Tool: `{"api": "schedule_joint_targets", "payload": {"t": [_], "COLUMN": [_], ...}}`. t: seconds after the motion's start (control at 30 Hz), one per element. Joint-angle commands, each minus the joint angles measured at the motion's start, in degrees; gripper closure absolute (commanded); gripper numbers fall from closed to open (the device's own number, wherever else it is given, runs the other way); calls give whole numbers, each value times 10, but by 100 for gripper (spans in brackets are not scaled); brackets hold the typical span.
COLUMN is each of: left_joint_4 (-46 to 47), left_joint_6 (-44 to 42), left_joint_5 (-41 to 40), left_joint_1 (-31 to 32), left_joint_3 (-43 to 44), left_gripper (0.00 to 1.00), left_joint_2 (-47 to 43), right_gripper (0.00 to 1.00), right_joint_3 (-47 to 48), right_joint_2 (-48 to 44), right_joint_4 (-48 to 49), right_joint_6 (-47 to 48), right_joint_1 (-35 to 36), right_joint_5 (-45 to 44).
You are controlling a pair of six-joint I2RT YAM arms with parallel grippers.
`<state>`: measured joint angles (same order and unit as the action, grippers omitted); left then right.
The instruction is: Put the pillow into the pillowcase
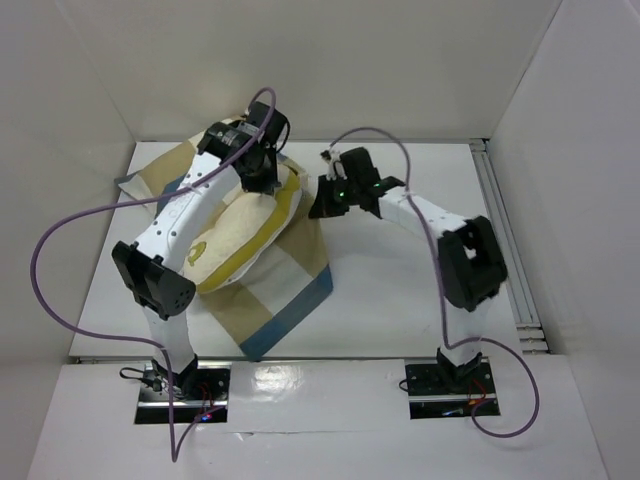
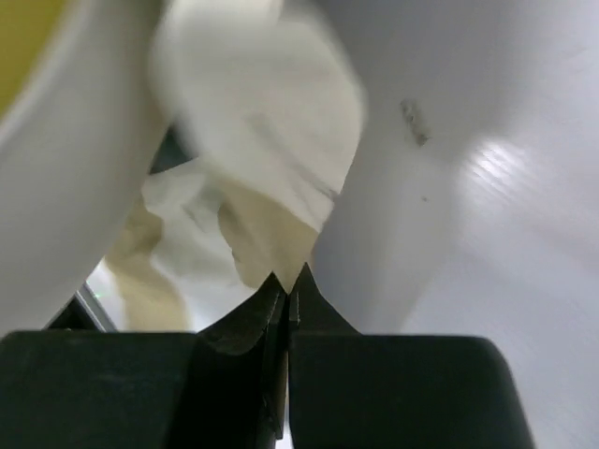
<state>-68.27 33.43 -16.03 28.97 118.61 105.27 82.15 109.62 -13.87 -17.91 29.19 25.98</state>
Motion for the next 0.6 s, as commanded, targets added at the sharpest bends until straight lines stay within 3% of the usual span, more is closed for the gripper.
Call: {"api": "schedule_joint_targets", "payload": {"t": [0.0,0.07,0.17,0.27,0.33,0.43,0.57], "left_joint_4": [-81,-69,24,39,32,42,113], "left_joint_6": [21,29,65,169,198,238,260], "left_joint_5": [-48,-31,-42,-84,-93,-93,-101], "left_joint_1": [22,35,43,43,43,43,43], "left_joint_3": [155,147,48,75,104,124,87], "left_gripper": [100,100,100,100,100,100,100], "left_joint_2": [0,6,34,159,192,202,178], "right_gripper": [100,100,100,100,100,100,100], "right_joint_3": [46,31,-30,-122,-153,-177,-190], "right_joint_2": [-201,-256,-314,-343,-363,-386,-407], "right_joint_4": [-33,-57,-77,-114,-135,-203,-282], "right_joint_6": [1,-15,-39,-60,-66,-66,-61], "right_joint_1": [-9,-9,-4,2,2,2,-16], "right_joint_5": [-53,-69,-69,-74,-80,-110,-155]}}
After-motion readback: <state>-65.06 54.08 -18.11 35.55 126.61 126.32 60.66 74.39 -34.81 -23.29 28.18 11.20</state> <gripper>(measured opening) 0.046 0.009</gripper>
